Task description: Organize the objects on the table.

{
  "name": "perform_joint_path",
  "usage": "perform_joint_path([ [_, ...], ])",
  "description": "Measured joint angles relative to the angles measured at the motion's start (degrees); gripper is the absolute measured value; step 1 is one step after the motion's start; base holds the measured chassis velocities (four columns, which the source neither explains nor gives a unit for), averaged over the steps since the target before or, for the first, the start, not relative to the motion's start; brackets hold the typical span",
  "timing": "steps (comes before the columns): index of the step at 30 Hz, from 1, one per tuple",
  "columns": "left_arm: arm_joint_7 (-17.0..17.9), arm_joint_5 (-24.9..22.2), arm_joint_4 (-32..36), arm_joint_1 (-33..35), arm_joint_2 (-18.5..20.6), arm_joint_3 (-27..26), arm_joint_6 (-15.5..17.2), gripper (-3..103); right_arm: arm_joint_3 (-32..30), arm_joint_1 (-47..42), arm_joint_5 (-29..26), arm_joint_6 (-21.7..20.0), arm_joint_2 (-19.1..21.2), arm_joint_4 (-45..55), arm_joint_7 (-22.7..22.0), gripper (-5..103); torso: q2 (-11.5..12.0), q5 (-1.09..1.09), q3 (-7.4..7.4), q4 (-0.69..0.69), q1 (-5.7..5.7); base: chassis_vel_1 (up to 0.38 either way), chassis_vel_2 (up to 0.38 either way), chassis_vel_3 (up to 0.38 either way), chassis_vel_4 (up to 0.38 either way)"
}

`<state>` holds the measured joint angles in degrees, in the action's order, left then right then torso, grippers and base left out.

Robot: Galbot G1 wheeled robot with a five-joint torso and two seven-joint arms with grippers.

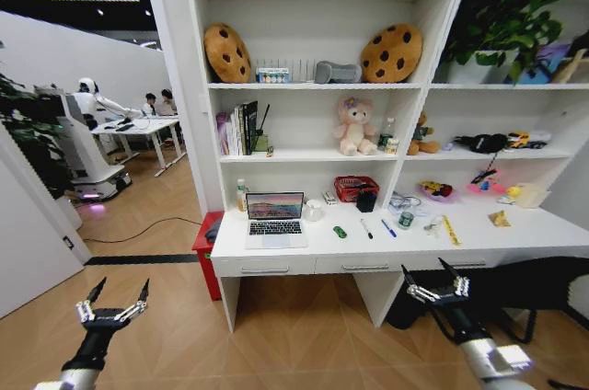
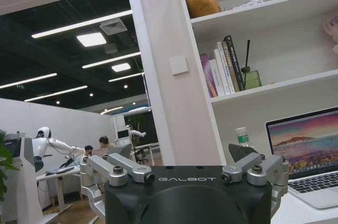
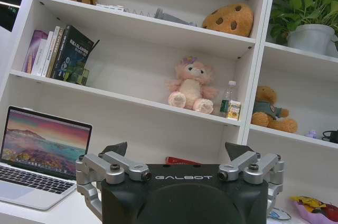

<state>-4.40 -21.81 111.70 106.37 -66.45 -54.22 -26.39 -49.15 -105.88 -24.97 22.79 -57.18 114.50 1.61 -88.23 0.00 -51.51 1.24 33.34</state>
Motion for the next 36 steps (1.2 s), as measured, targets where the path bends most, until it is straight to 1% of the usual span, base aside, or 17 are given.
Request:
perform_joint_path([
  [18,0.0,0.2,-0.1,0.1,-0.4,0.0,-0.5,100,0.0,-0.2,-0.1,0.0,-0.3,0.4,0.1,100,0.0,0.00,0.00,0.00,0.00,0.000,0.000,0.000,0.000],
  [29,0.0,0.6,-0.2,-0.1,-0.9,0.4,-0.7,100,0.0,-0.5,0.8,-0.3,-0.9,0.6,0.2,100,0.0,0.00,0.00,0.00,0.00,0.000,0.000,0.000,0.000],
  [36,0.0,0.8,-0.1,0.1,-1.1,0.4,-0.9,100,0.0,-0.5,0.8,-0.7,-0.9,1.0,1.0,100,0.0,0.00,0.00,0.00,0.00,0.000,0.000,0.000,0.000],
])
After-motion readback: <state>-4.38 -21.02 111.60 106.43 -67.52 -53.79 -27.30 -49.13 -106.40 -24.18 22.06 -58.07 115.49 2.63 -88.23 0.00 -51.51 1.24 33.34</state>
